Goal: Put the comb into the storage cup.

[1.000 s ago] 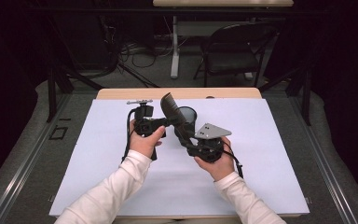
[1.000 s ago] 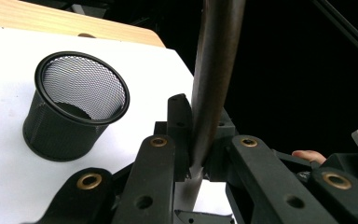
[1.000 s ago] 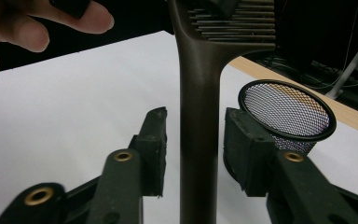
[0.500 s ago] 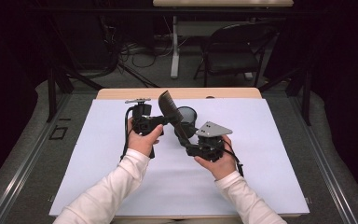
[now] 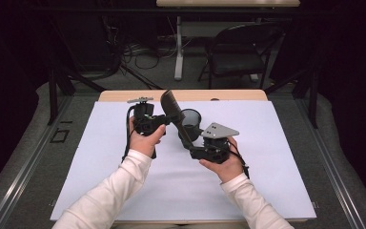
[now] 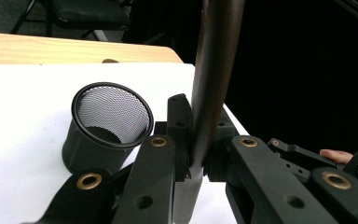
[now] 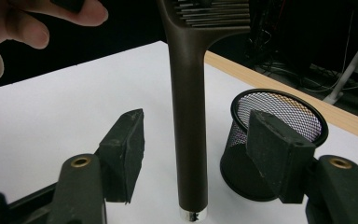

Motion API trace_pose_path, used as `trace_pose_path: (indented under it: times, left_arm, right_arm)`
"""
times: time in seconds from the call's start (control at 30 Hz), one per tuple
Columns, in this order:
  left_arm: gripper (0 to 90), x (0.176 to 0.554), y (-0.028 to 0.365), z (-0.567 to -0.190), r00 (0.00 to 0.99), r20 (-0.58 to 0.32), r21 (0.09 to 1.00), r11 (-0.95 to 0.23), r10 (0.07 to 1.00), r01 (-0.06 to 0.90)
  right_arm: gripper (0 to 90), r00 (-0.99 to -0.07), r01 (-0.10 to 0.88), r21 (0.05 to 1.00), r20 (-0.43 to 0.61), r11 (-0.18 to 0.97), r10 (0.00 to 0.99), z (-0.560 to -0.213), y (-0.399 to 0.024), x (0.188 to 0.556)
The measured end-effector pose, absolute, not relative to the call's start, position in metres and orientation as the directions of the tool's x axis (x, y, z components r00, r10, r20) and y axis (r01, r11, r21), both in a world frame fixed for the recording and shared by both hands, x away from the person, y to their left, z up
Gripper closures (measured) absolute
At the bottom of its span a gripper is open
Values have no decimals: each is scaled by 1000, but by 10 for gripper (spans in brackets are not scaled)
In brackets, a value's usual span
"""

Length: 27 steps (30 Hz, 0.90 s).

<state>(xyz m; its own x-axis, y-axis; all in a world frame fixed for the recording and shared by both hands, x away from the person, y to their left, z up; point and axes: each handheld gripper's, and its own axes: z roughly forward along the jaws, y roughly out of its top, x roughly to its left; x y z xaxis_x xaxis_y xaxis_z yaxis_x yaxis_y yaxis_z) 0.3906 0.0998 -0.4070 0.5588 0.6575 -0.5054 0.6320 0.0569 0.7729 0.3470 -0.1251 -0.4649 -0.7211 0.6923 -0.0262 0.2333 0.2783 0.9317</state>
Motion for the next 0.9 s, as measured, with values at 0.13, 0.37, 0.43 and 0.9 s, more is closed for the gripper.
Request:
trace_pose_path:
  times: [0.13,0.37,0.43,0.9]
  left_arm:
    - [840,391,99,-405,568,-490,782,46,661,621]
    - [840,392,98,-402,579,-464,793,23,671,609]
    - [840,392,98,-401,579,-458,796,21,675,605]
    - [840,396,97,-394,590,-400,817,-19,702,577]
  right_arm:
    - [335,-715,246,928,-21,280,699,-465,-125,348]
    - [262,-699,259,925,-20,278,715,-465,-127,350]
    - [228,-693,263,925,-16,273,721,-465,-128,351]
    - [148,-662,260,923,-42,282,748,-463,-130,351]
